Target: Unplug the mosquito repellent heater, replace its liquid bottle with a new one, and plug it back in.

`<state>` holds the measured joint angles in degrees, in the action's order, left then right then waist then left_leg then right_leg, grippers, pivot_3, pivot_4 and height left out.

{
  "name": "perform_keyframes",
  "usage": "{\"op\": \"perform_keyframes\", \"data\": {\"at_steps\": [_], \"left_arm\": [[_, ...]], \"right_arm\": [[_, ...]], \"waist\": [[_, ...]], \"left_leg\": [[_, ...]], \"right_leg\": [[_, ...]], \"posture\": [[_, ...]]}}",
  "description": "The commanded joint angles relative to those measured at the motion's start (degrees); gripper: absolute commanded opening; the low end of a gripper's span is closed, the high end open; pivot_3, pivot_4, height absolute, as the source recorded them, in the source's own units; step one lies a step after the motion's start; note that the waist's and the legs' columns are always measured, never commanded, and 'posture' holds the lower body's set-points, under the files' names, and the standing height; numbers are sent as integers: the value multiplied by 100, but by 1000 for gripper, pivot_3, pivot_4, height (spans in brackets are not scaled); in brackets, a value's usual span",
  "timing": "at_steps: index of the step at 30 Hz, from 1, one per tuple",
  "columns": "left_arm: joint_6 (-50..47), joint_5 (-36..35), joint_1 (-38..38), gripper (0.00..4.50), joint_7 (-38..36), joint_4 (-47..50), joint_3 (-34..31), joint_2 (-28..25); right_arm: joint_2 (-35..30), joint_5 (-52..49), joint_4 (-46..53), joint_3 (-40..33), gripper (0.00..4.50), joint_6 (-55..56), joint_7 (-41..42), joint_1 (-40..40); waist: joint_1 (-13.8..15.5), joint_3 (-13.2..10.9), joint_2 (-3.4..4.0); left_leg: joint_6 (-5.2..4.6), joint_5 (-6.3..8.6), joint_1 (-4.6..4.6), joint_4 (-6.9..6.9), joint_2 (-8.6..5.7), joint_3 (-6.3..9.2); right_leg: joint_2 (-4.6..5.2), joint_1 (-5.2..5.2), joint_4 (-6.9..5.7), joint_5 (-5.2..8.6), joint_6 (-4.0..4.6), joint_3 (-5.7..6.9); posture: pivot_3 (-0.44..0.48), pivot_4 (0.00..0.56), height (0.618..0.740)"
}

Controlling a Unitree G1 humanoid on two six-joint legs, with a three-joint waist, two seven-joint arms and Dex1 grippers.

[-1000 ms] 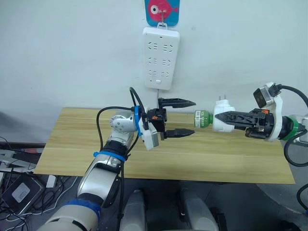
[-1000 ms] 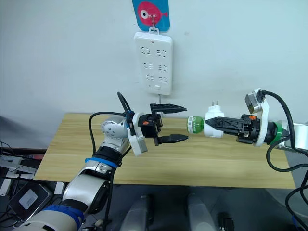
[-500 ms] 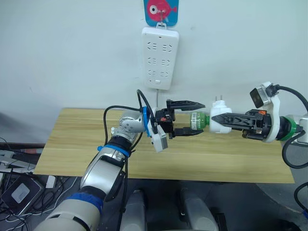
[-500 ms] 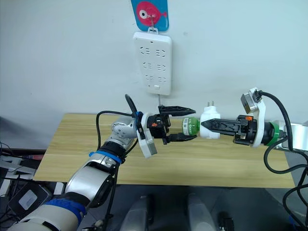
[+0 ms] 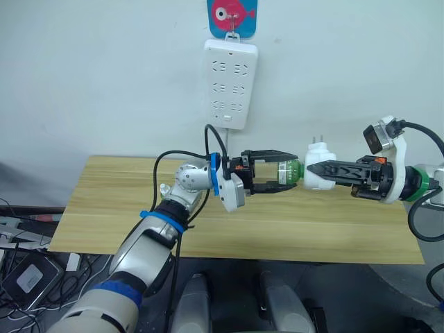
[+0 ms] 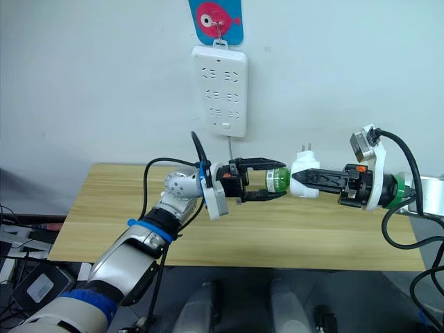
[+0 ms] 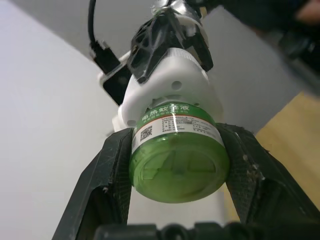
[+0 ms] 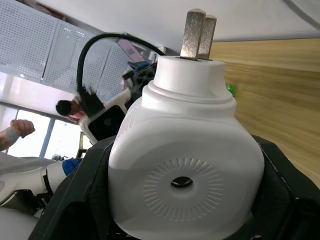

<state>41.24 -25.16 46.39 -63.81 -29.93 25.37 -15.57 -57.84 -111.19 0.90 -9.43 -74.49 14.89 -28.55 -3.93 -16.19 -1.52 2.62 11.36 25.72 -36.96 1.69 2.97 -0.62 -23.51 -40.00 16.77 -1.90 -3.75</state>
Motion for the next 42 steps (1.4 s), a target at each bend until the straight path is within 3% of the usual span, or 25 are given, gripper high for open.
{"op": "perform_keyframes", "data": {"at_steps": [1, 6, 13, 17, 27, 32, 37, 42], "left_arm": [[-4202, -1935, -153, 2274, -31, 1434, -201, -474], [-8273, -3703, -74, 2274, 91, 2105, -612, -1044], [-10385, -4130, 185, 2274, 259, 1682, -1322, -983], [-10540, -3875, 167, 2274, 209, 1682, -1547, -873], [-9828, -2675, -214, 2274, -630, 1614, -1637, -1340], [-9733, -2444, -395, 2274, -645, 1835, -1757, -1337], [-9769, -2408, -482, 2274, -475, 2038, -1909, -1139], [-9704, -2271, -521, 2274, -408, 2117, -1979, -1055]], "right_arm": [[-218, -181, 456, -60, 3188, -132, 253, 108], [-411, -181, 680, 41, 3188, -68, 320, 184], [-605, -181, 828, 46, 3188, 93, 335, 330], [-635, -181, 846, 42, 3188, 170, 290, 375], [-1121, -73, 268, -125, 3188, 242, -100, 458], [-1035, 2519, 222, 553, 3188, 428, -445, 579], [-825, 5033, -347, 1612, 3188, 1005, 108, 323], [-298, 6751, -1561, 2321, 3188, 1409, 616, -149]], "waist": [[-27, 0, 0], [-112, 1, 1], [-104, 1, 1], [-98, 1, 1], [-94, 1, 1], [-82, 1, 1], [-67, 0, 1], [-70, -2, 2]], "left_leg": [[0, 0, 0, 0, 1, 7], [0, 0, 0, -2, 3, 18], [0, 0, -2, -2, -3, 14], [0, 0, -1, -2, -3, 9], [0, 0, -5, -1, -2, 1], [0, 0, -4, -1, -2, 1], [0, 0, 0, 0, -2, -3], [0, 0, -6, 1, -5, -8]], "right_leg": [[0, 0, 0, 0, 0, 4], [-6, 1, -1, 2, -2, 15], [-14, 1, 0, 2, -3, 14], [-11, 1, 3, 2, -2, 10], [-11, 0, 1, 2, -1, 1], [-10, 0, 4, 2, -2, 2], [-5, -8, 2, 2, -3, -3], [-8, -7, 0, 2, -2, -7]], "posture": [[-104, 241, 740], [-104, 238, 740], [-104, 238, 740], [-114, 234, 740], [-120, 248, 740], [-100, 261, 740], [-81, 270, 740], [-59, 283, 740]]}}
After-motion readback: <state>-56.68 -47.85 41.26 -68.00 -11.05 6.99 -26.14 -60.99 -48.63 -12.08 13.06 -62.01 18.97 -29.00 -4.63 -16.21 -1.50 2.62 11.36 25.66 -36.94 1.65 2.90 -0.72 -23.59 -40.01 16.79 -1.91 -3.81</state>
